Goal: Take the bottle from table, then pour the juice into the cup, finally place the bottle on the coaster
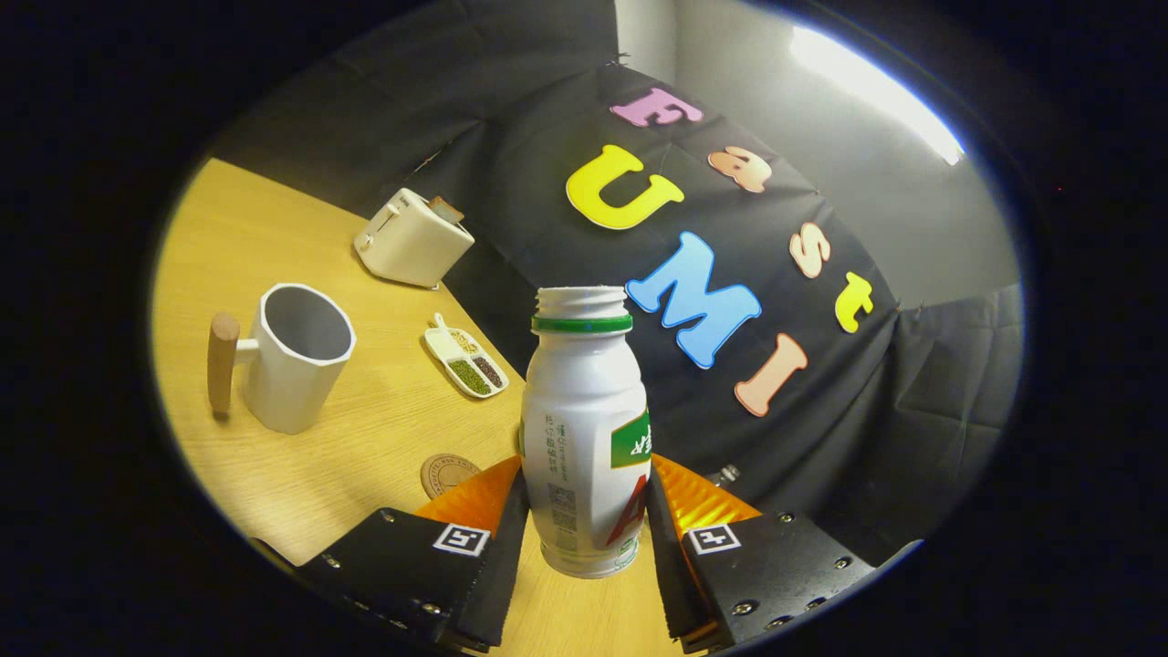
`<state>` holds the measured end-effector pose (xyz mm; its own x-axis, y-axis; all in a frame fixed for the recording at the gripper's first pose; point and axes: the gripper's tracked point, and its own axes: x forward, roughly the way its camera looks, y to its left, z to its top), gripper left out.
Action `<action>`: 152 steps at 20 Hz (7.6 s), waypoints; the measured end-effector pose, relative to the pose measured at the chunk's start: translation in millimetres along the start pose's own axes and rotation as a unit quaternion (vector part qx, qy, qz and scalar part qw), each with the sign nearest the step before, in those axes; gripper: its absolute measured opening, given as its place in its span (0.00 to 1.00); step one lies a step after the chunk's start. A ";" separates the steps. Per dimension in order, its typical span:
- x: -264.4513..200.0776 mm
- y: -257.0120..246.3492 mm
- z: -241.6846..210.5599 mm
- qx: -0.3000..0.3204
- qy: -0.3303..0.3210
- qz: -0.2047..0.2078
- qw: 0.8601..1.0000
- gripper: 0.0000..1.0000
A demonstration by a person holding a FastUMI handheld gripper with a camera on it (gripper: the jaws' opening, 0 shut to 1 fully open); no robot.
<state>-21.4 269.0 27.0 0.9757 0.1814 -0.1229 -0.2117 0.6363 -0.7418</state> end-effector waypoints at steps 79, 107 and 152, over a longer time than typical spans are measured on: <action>21.3 35.4 44.2 -0.418 -0.076 -0.068 0.903 0.64; 24.6 28.9 46.3 -0.453 -0.091 -0.085 0.883 0.64; 15.6 31.3 61.7 -0.557 -0.142 -0.121 0.809 0.64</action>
<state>-16.3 338.0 42.5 0.8948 0.4189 0.1547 0.3213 -0.3634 -0.8745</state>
